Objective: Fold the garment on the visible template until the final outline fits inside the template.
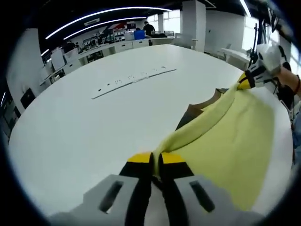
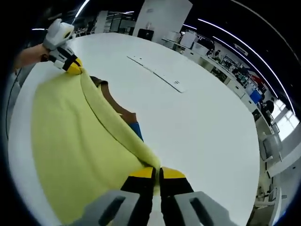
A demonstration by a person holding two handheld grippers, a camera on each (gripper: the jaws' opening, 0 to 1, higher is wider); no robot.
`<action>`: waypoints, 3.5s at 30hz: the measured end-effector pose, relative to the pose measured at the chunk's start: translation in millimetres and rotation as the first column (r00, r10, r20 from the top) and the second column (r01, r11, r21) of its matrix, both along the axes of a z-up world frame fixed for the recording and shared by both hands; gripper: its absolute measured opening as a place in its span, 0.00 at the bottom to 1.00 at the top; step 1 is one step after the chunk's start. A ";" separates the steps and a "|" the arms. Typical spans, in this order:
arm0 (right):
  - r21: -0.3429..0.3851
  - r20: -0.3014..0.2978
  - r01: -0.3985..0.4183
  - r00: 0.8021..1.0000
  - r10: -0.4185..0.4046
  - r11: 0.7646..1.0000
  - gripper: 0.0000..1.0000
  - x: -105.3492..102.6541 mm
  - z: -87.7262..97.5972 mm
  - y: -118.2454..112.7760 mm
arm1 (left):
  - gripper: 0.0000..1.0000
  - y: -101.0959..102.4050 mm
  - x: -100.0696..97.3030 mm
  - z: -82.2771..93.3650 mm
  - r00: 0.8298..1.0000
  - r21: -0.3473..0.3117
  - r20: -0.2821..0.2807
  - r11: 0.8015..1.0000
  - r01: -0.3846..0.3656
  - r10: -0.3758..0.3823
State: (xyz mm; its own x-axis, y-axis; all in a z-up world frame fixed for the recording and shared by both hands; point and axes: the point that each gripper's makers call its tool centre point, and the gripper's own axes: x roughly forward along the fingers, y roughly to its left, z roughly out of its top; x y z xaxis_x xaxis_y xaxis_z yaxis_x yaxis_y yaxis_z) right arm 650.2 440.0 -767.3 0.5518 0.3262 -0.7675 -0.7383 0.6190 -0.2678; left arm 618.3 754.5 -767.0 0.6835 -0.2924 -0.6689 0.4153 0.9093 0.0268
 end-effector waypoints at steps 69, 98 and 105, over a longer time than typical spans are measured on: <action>0.441 -0.197 0.233 0.967 -0.160 0.867 0.72 -46.7 48.4 14.5 | 0.57 13.1 -50.2 51.0 0.990 -0.261 0.105 0.963 -0.067 0.097; 0.403 -0.210 0.258 0.960 -0.185 0.878 0.50 -145.1 49.2 -24.6 | 0.36 5.1 -151.7 43.2 0.995 -0.285 0.048 0.956 -0.069 0.086; 0.371 -0.228 0.281 0.951 -0.207 0.885 0.38 -160.3 36.1 -37.7 | 0.33 2.9 -163.7 31.4 0.995 -0.296 0.019 0.951 -0.089 0.099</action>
